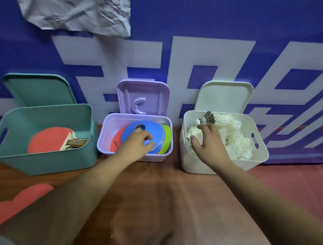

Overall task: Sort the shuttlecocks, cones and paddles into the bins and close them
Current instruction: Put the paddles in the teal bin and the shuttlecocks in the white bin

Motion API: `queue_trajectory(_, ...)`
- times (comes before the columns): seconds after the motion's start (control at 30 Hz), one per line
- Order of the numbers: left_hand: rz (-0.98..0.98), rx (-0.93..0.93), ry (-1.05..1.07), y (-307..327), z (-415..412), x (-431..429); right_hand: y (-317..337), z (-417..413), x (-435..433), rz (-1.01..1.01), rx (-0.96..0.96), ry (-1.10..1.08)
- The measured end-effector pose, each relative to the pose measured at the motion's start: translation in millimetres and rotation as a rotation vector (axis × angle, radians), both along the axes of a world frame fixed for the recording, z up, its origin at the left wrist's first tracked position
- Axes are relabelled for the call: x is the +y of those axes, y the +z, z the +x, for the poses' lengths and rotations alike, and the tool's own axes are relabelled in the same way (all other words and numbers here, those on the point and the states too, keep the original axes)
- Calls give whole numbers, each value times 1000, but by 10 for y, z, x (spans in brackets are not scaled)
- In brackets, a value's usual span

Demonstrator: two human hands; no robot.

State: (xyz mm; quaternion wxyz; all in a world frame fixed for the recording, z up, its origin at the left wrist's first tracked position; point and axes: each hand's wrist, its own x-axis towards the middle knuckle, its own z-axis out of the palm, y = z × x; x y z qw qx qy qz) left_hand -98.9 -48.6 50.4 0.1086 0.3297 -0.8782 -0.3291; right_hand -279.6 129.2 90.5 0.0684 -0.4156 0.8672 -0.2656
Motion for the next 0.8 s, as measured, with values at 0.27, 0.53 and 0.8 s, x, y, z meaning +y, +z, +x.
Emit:
queue_trajectory(0.27,-24,-67,237,-204,2351,-436,-170,1785,-650,79,-91,207)
queue_trajectory(0.53,117,-193,480,-607,4470,-827,-626,3583,-1150,209,-293,217)
queue_trajectory(0.8,334,-237,605,-1216,5241,-1094,-1191,4542,-1461,386,-501,98)
